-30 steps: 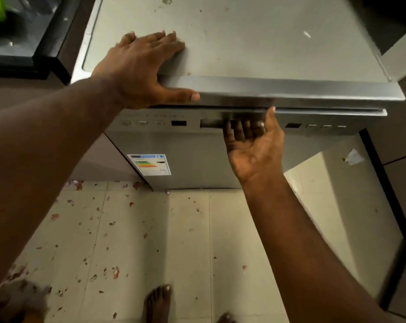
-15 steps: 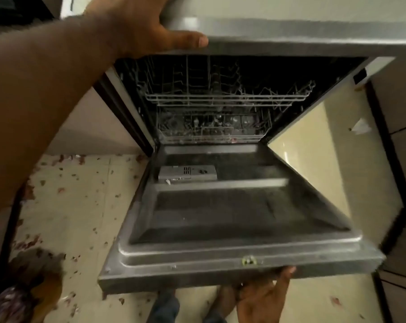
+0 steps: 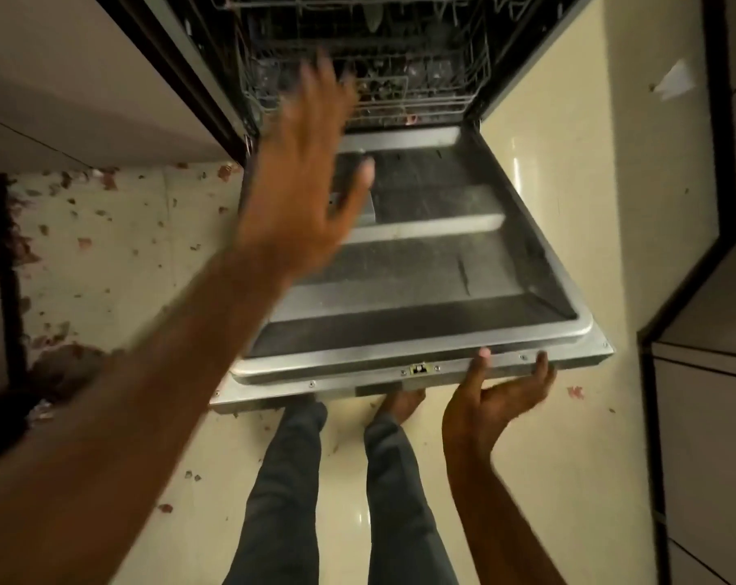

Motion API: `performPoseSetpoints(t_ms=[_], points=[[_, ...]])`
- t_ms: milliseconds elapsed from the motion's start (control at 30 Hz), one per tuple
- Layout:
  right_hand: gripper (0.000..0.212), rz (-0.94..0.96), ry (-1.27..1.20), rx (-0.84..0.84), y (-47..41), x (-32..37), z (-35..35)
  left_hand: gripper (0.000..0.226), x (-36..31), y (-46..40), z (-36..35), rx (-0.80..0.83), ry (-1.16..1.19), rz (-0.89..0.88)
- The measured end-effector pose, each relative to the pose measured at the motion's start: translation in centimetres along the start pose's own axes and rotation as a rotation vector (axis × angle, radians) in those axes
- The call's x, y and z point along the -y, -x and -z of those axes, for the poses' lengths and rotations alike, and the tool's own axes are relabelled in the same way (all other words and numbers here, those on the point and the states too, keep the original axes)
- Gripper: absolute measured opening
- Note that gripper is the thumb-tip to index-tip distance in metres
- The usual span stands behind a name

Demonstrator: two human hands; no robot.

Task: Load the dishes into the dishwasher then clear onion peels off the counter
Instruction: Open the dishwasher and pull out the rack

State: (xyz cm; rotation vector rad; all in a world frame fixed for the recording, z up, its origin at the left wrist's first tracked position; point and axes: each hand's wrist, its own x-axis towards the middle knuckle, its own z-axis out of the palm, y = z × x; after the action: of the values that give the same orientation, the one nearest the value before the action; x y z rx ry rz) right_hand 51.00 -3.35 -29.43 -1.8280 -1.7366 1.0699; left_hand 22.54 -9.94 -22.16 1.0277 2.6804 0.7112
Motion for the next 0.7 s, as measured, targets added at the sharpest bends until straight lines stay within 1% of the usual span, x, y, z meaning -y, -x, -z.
performPoseSetpoints(t_ms=[33,67,100,133,167,200,300,367,433,600,700], points=[[0.071,0.187,0.108,0.136,-0.6,-0.5,0.4,0.069,-0.3,3.0,-1.7,0.232,0.054,-0.053],[0.069,0.346,0.227,0.3,-1.3,-0.8,0.6,0.068,-0.4,7.0,-4.1,0.446,0.053,-0.012],[0.066,0.475,0.398,0.462,-1.8,-1.3,0.6,0.066,-0.6,10.8,-6.0,0.622,0.029,0.049],[0.065,0.59,0.586,0.588,-2.2,-1.8,0.3,0.063,-0.1,13.3,-7.4,0.71,-0.007,0.102],[0.065,0.676,0.737,0.648,-2.5,-2.3,0.1,0.062,0.4,15.0,-8.7,0.719,-0.037,0.128],[0.066,0.727,0.833,0.67,-2.7,-2.6,-0.1,0.062,0.6,16.2,-9.2,0.716,-0.077,0.133],[0.07,0.749,0.919,0.675,-2.2,-3.0,-0.4,0.065,1.1,18.9,-10.2,0.679,-0.102,0.103],[0.075,0.735,0.98,0.694,-2.1,-3.5,-0.6,0.069,1.2,19.4,-10.5,0.727,-0.127,0.095],[0.082,0.7,1.044,0.747,-2.1,-4.3,-0.9,0.071,1.2,19.5,-11.3,0.799,-0.173,0.095],[0.095,0.608,1.213,0.987,-2.6,-7.0,-1.4,0.081,1.2,21.6,-14.5,0.933,-0.25,0.103],[0.098,0.525,1.301,1.095,-3.2,-8.5,-2.7,0.089,1.7,23.3,-16.8,1.018,-0.273,0.106]])
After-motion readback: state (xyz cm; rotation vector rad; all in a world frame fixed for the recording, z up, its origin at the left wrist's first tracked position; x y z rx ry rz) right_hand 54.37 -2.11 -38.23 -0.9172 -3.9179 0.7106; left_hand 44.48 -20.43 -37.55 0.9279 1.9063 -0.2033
